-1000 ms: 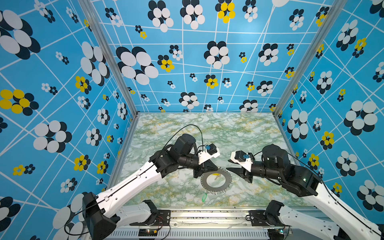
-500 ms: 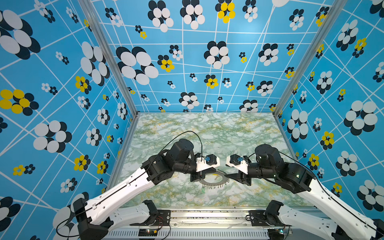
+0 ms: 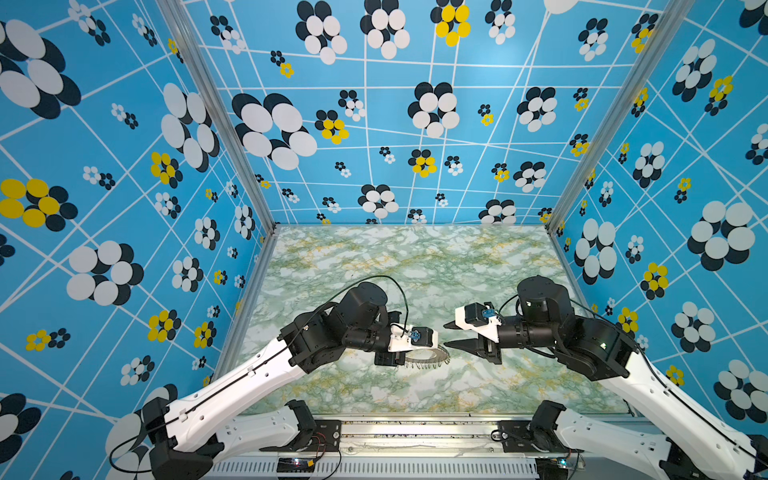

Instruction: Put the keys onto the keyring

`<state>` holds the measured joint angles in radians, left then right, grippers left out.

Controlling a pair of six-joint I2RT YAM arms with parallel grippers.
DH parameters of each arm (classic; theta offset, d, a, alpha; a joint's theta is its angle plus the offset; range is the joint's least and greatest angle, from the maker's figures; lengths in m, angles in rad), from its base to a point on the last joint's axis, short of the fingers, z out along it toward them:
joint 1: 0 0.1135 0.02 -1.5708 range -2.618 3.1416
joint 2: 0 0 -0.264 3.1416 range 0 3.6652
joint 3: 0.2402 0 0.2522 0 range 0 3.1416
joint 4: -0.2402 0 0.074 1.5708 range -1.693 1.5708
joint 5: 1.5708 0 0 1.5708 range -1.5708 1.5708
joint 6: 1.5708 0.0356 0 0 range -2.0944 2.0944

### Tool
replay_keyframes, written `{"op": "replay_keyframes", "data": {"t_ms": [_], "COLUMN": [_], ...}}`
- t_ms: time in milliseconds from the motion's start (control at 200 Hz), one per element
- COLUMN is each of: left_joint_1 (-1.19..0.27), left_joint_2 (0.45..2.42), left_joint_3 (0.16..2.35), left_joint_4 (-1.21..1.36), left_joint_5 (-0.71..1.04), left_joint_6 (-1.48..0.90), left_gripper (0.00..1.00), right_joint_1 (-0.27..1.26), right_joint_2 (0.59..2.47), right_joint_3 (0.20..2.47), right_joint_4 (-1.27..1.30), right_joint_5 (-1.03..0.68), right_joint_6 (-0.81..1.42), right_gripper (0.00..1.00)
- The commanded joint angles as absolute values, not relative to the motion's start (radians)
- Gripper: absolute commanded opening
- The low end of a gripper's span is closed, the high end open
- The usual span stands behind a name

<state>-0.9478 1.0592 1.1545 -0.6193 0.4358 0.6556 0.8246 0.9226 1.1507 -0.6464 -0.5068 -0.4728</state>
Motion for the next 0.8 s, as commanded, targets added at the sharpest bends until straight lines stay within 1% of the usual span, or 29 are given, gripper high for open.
{"op": "replay_keyframes", "data": {"t_ms": [0, 280, 530, 800], "left_joint_1": [-0.954, -0.955, -0.961, -0.963], "left_joint_2": [1.058, 1.078, 1.082, 1.078], "left_joint_3": [1.211, 1.244, 1.250, 1.252], "left_joint_4": [-0.607, -0.617, -0.619, -0.623], "left_joint_5": [0.498, 0.541, 0.545, 0.537], "left_joint_6": [0.659, 0.655, 0.654, 0.655], "left_gripper": [0.00, 0.00, 0.00, 0.00], "right_joint_1": [0.840, 0.862, 0.863, 0.868], "right_joint_2": [0.919, 0.926, 0.932, 0.924], "right_joint_3": [1.133, 1.116, 1.111, 1.107], "right_joint_4": [-0.622, -0.588, -0.583, -0.614], "right_joint_5": [-0.482, -0.474, -0.482, -0.485], "right_joint_6": [-0.535, -0.564, -0.572, -0.581], "right_gripper": [0.37, 0.34, 0.30, 0.29]}}
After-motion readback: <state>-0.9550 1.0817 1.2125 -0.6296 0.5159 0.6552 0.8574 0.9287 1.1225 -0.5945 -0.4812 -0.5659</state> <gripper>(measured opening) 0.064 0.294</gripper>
